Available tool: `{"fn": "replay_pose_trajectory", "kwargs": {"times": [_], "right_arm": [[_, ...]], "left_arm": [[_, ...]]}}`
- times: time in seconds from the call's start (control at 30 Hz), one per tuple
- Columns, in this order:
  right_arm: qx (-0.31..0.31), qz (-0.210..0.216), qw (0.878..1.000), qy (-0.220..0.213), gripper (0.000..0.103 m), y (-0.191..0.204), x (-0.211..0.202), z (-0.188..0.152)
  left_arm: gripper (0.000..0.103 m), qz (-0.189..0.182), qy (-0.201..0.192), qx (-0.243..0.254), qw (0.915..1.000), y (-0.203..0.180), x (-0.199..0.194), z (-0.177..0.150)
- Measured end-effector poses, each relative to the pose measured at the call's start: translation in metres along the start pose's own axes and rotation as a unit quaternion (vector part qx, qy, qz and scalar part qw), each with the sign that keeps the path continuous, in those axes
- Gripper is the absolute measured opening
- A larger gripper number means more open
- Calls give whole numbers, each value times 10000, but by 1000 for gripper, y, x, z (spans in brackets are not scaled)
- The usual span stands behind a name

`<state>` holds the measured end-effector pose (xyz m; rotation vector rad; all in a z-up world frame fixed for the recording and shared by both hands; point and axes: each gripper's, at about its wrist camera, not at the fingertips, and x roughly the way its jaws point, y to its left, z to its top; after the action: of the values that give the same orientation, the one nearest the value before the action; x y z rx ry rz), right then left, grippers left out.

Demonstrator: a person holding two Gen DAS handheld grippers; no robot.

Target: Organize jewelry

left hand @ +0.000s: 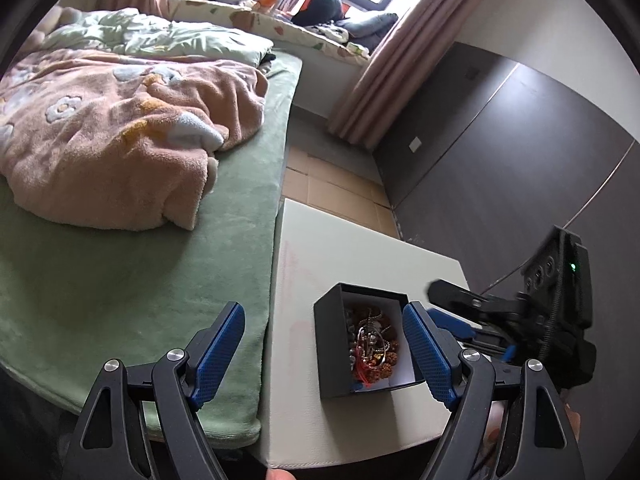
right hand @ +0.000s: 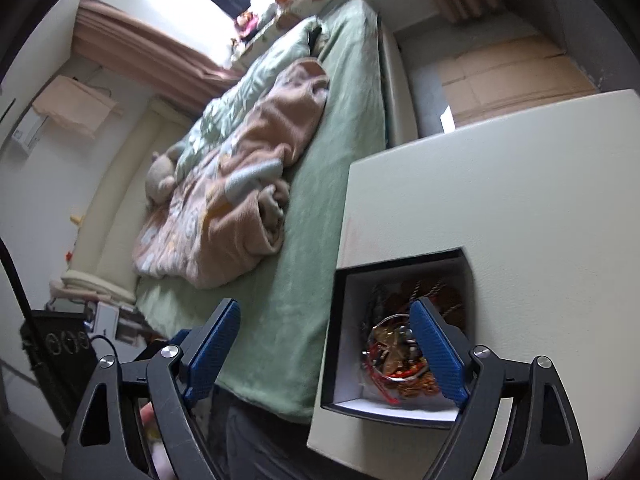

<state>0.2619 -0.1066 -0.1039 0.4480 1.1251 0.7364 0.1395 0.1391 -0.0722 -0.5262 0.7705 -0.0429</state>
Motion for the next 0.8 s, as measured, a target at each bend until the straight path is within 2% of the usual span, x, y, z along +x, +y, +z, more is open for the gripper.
{"fn": "replay_pose_trajectory", "kwargs": {"times": [0.13, 0.2, 0.27, 0.3, 0.67, 0.8], "right_arm": [[49, -227, 9994, -263, 87, -9, -32, -6], [61, -299, 9989, -358, 91, -13, -43, -9], [65, -385, 9982, -452, 101, -17, -61, -15], [53, -439, 9977, -506, 103, -18, -68, -17], [-139, -1038, 9903, -918, 103, -22, -137, -57], [-280, -1168, 9859, -1161, 103, -17, -168, -76]], "left_arm": [[103, -134, -18, 3, 9999, -6, 0, -4], [103, -220, -44, 32, 9997, -12, -1, -6], [103, -260, -63, 38, 9996, -16, -2, -8], [103, -298, -94, 39, 9995, -18, -3, -10], [103, -331, -90, 593, 9976, -65, -23, -29], [103, -128, -89, 979, 9951, -89, -32, -36]]}}
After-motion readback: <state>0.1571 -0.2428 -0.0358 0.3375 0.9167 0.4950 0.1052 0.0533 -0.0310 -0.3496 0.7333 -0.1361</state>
